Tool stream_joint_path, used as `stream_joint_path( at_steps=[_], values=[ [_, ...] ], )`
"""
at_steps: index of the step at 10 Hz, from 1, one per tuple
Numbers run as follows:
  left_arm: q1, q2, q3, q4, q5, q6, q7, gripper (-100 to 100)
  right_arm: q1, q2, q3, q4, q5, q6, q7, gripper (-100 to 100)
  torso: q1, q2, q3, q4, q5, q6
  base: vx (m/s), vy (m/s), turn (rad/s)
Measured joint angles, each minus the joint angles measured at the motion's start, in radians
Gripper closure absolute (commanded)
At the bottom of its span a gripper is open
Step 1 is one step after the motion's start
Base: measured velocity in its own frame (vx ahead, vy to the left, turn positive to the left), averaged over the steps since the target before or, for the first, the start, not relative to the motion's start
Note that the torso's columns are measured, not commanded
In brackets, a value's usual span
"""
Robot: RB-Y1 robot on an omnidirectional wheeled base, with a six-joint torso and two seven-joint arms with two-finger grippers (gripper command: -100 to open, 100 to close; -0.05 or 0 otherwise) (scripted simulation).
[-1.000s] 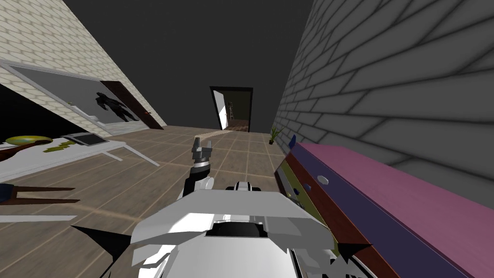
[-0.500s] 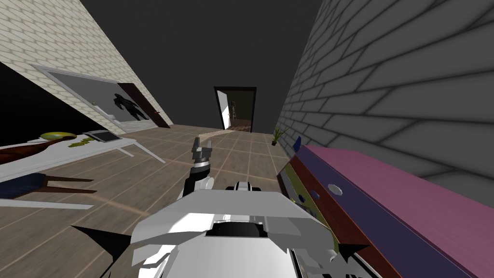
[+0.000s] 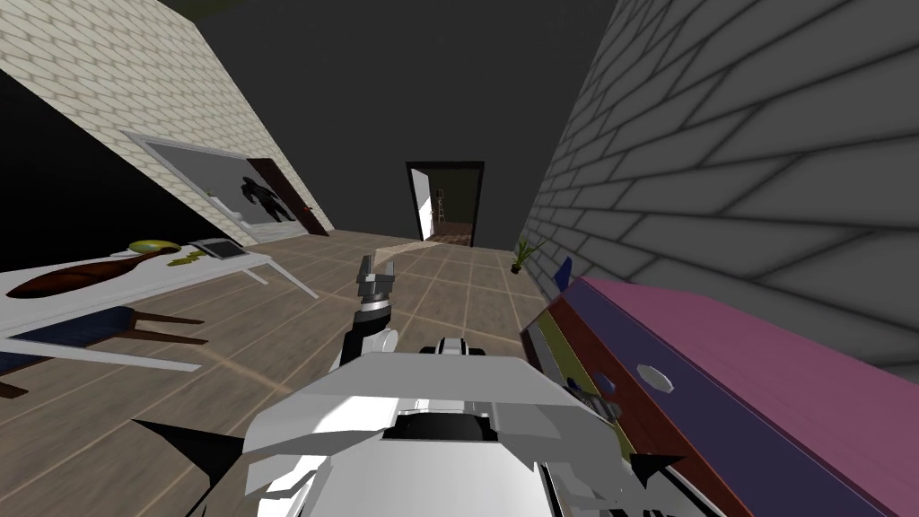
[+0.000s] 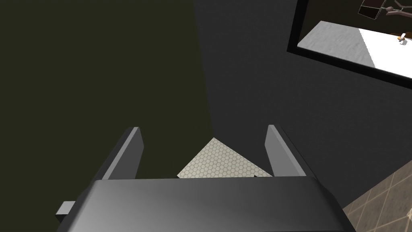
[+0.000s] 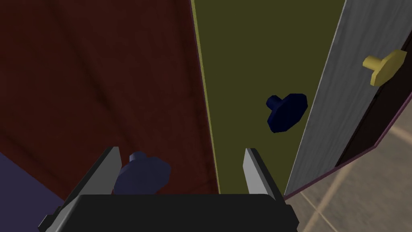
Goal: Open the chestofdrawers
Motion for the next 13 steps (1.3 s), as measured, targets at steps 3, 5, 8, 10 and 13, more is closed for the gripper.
stream_joint_path(
  at_steps=[3,5,8,10,13],
  values=[
    [0.0,0.0,0.0,0.0,0.0,0.0,0.0,0,0.002,-0.033,0.008,0.024,0.021,0.05,0.015,-100,0.001,-0.001,-0.001,0.0,0.0,0.0,0.029,0.009,0.053],
    [0.0,0.0,0.0,0.0,0.0,0.0,0.0,0,0.002,-0.029,0.01,0.028,0.025,0.056,0.014,-100,-0.005,-0.001,-0.001,0.0,-0.001,0.0,0.02,-0.08,0.008],
    [0.0,0.0,0.0,0.0,0.0,0.0,0.0,0,0.002,-0.042,0.005,0.027,0.024,0.065,0.017,100,-0.002,-0.003,0.002,-0.001,-0.009,-0.002,0.002,0.091,-0.005],
    [0.0,0.0,0.0,0.0,0.0,0.0,0.0,0,-0.001,-0.048,0.001,0.021,0.019,0.059,0.025,100,-0.004,-0.004,0.0,-0.002,-0.007,-0.001,0.032,0.209,-0.003],
    [0.0,0.0,0.0,0.0,0.0,0.0,0.0,0,-0.002,-0.049,-0.001,0.011,0.013,0.055,0.037,100,-0.01,-0.001,0.0,-0.001,-0.004,0.0,-0.01,0.136,0.055]
  ],
)
